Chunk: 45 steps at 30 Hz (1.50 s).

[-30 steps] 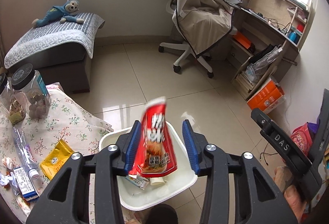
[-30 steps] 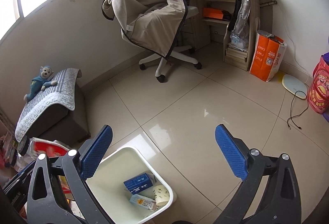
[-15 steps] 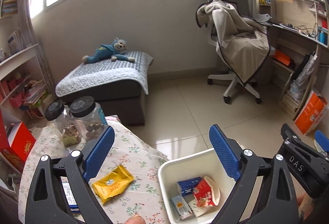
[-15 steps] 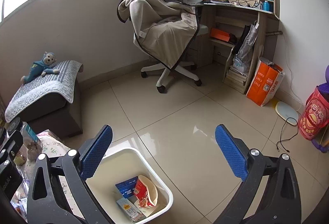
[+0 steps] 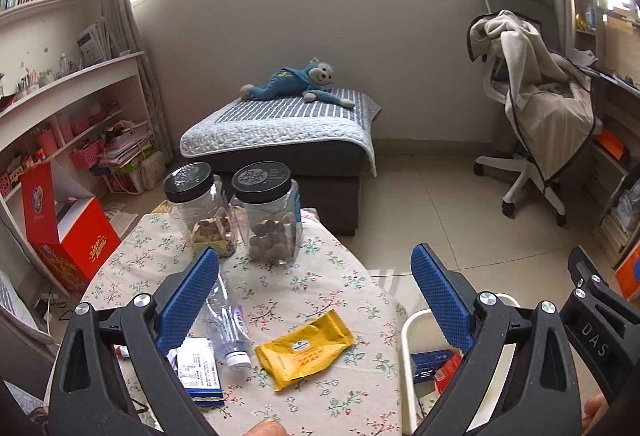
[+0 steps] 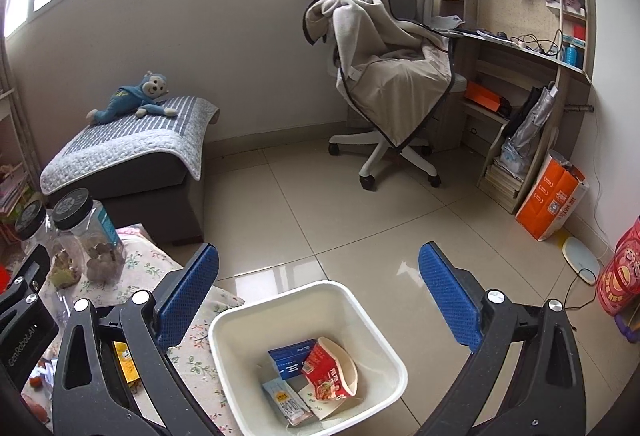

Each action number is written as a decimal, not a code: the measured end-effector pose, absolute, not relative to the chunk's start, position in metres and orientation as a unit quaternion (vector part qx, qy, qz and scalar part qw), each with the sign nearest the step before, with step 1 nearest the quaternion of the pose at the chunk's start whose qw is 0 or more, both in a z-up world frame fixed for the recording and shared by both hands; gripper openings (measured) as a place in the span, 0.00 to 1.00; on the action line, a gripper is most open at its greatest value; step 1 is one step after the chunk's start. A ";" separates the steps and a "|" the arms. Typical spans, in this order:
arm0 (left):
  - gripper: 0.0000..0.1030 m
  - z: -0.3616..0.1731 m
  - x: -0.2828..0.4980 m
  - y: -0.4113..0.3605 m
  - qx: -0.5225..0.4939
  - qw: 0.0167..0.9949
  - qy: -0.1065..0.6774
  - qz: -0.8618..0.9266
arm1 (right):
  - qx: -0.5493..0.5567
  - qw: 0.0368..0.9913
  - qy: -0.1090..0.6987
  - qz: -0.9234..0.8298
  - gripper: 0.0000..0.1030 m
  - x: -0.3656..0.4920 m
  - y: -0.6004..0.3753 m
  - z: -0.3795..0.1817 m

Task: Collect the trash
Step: 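Grasp the wrapped white tissue with the left tool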

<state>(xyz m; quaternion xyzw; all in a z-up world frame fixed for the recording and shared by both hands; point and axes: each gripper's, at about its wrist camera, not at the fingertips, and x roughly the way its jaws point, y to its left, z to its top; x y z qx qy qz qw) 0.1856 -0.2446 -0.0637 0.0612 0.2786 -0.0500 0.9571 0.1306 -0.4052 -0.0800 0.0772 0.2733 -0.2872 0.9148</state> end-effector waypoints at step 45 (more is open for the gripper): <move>0.92 -0.249 0.202 0.009 0.081 0.769 0.634 -0.001 | 0.066 0.879 0.472 -0.026 0.93 0.237 -0.224 -0.149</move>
